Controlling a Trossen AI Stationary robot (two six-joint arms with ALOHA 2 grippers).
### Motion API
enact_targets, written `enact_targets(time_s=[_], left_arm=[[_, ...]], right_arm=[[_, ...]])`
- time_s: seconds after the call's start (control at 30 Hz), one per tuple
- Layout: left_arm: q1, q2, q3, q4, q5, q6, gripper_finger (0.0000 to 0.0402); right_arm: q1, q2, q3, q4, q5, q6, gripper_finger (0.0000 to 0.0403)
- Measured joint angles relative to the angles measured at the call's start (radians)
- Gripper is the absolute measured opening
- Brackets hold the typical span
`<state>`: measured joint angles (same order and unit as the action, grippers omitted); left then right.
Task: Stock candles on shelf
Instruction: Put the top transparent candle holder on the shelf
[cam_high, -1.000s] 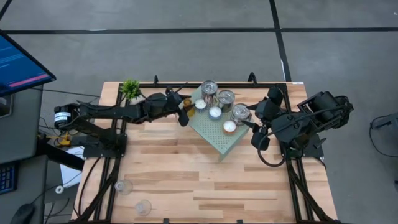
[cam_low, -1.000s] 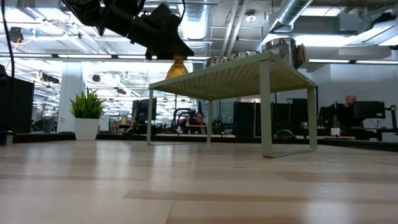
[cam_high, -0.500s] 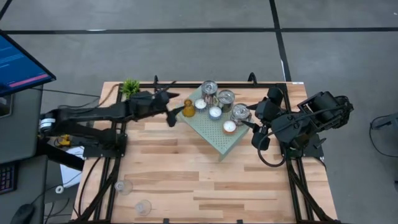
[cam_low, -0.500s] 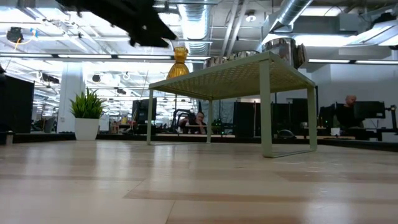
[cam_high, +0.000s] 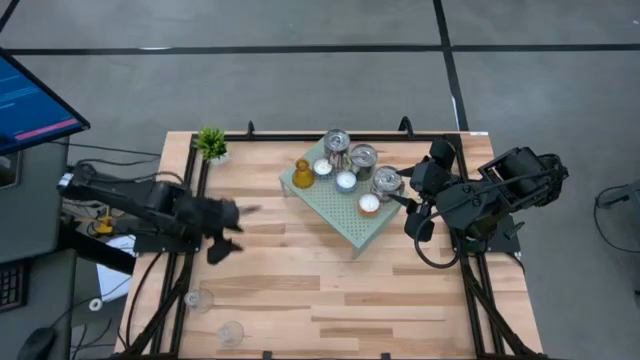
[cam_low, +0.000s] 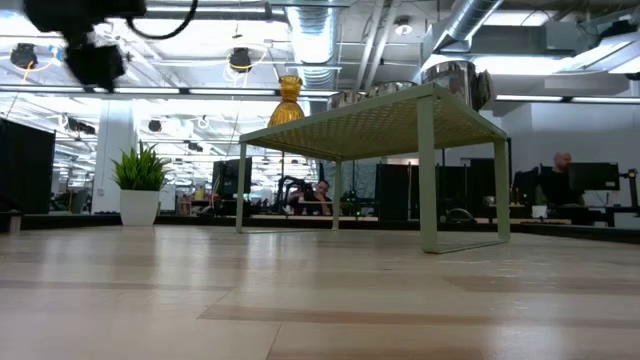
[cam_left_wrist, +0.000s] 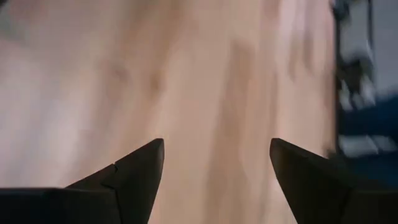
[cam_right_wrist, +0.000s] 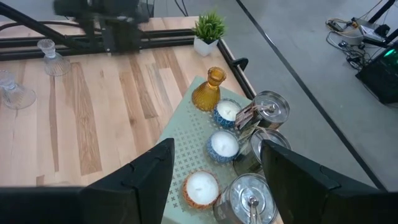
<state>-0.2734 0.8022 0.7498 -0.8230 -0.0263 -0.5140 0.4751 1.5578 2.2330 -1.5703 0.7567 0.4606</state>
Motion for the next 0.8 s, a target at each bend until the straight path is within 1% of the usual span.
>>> enact_targets(time_s=[0.13, 0.23, 0.33, 0.53, 0.73, 0.8], left_arm=[[-0.052, 0.113, 0.0, -0.061, 0.198, -0.068, 0.0294], [-0.05, 0.209, -0.001, -0.128, 0.36, -0.118, 0.0294], [-0.049, 0.293, -0.001, -0.132, 0.485, -0.165, 0.0294], [-0.053, 0.405, -0.002, -0.139, 0.642, -0.379, 0.0294], [-0.077, 0.465, -0.002, -0.14, 0.673, -0.464, 0.0294], [-0.086, 0.475, -0.002, -0.139, 0.702, -0.483, 0.0294]], right_arm=[[0.0, 0.0, 0.0, 0.005, 0.0, 0.0, 0.023], [0.0, 0.0, 0.0, 0.008, 0.0, 0.0, 0.023], [0.0, 0.0, 0.0, 0.008, 0.0, 0.0, 0.023], [0.003, 0.009, -0.001, 0.007, -0.003, 0.001, 0.023], [0.01, 0.022, -0.001, 0.001, -0.008, 0.0, 0.023], [0.01, 0.028, 0.002, 0.0, -0.009, -0.012, 0.023]])
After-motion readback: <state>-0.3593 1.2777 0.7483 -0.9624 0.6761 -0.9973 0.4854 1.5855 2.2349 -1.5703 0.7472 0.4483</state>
